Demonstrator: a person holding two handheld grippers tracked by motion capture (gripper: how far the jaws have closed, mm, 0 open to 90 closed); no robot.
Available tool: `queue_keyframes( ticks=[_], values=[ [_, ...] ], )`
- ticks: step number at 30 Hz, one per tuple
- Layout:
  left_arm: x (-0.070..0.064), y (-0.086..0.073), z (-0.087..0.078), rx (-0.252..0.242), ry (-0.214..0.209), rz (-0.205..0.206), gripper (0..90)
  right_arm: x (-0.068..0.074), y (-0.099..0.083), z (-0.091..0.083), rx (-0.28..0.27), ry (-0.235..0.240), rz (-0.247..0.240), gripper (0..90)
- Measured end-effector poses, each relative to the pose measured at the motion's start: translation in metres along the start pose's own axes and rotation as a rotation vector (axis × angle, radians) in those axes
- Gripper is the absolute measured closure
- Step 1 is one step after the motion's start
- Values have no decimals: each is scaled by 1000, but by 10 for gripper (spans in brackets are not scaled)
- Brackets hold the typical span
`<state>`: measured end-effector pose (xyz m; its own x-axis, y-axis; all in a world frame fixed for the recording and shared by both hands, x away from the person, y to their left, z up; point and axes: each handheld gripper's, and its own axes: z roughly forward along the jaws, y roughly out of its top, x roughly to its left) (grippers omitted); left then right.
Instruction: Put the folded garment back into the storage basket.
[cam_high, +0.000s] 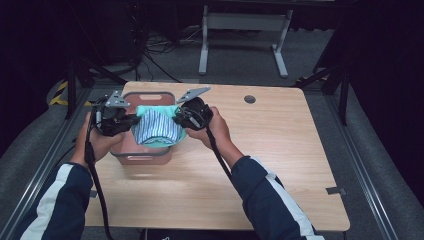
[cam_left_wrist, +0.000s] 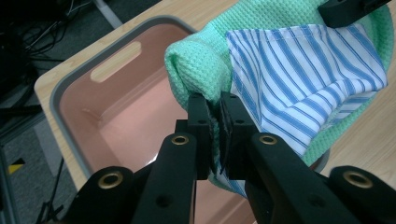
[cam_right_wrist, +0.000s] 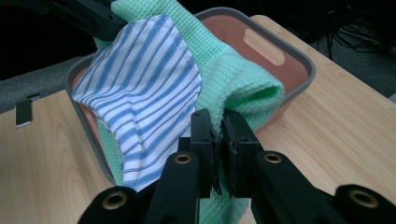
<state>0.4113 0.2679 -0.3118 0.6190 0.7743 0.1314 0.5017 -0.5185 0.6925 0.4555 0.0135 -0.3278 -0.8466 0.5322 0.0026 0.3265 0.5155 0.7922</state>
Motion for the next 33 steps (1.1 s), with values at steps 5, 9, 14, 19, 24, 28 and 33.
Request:
queue_keyframes(
  ticks=[5, 9, 14, 19, 24, 28, 33],
  values=[
    [7, -8, -2, 1, 12, -25, 842, 6, 7, 12, 1, 17, -11, 836],
    [12, -14, -4, 6, 29, -31, 842, 9, 11, 21, 5, 29, -11, 836],
    [15, -19, -5, 13, 43, -41, 842, 15, 15, 34, 16, 43, -28, 836],
    [18, -23, 1, 29, 60, -57, 841, 20, 17, 44, 28, 51, -40, 835],
    [20, -29, 6, 54, 76, -70, 841, 24, 17, 55, 48, 54, -51, 833],
    [24, -35, 12, 49, 79, -85, 841, 24, 15, 63, 63, 46, -58, 832],
    [26, -38, 20, 48, 81, -90, 837, 21, 12, 69, 74, 48, -46, 828]
  ],
)
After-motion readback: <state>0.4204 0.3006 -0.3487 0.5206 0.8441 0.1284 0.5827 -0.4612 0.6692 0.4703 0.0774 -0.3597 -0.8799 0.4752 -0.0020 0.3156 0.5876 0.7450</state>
